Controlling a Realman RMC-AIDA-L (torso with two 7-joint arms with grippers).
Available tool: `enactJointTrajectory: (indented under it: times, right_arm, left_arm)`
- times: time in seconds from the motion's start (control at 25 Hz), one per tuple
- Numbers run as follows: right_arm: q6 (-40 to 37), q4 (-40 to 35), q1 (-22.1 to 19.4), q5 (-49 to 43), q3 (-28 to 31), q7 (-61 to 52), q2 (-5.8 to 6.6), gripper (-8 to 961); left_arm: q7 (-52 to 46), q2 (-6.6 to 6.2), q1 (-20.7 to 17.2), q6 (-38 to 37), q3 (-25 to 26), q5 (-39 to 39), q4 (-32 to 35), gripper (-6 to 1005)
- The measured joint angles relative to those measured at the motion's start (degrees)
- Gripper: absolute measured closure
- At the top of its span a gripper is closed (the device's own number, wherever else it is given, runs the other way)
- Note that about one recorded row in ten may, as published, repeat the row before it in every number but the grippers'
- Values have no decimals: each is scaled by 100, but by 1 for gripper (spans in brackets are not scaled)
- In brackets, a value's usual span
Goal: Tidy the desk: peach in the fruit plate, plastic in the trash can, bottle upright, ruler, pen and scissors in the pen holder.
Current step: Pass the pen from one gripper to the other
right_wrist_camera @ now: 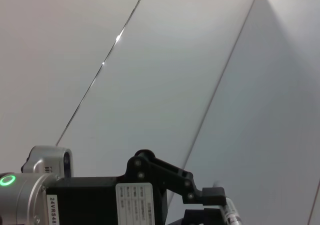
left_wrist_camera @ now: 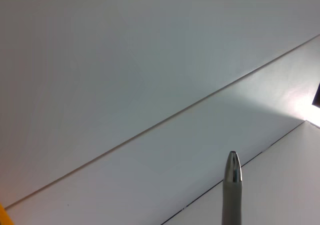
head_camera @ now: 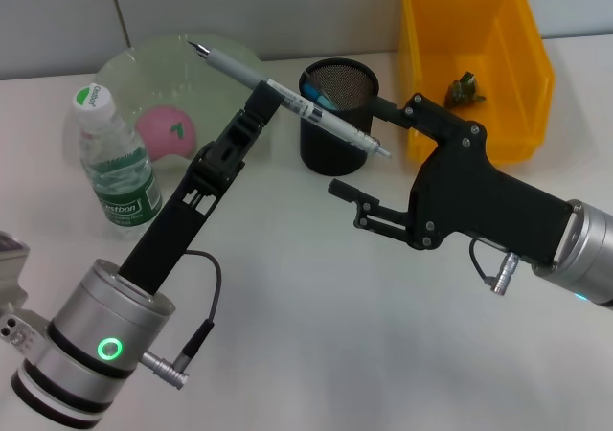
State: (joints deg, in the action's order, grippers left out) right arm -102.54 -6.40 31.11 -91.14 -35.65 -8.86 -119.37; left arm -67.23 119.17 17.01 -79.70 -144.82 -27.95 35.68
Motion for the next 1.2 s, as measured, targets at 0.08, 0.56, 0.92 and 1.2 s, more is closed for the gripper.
enactJointTrajectory:
  times: [0.08, 0.56, 0.92, 1.2]
  right_arm:
    - [0, 2, 18, 0, 9, 0, 0, 309]
    - [78, 57, 111, -1, 32, -14, 11, 321]
    - [75, 61, 133, 44, 41, -10, 21, 514]
    - [64, 60, 131, 64, 41, -3, 21, 581]
  left_arm:
    - [4, 0, -9, 0, 4, 0, 0, 861]
    - [31, 0, 18, -2, 37, 0, 0, 854]
    - [53, 0, 48, 57, 32, 0, 0, 849]
    - [54, 1, 37, 59, 44, 0, 34, 845]
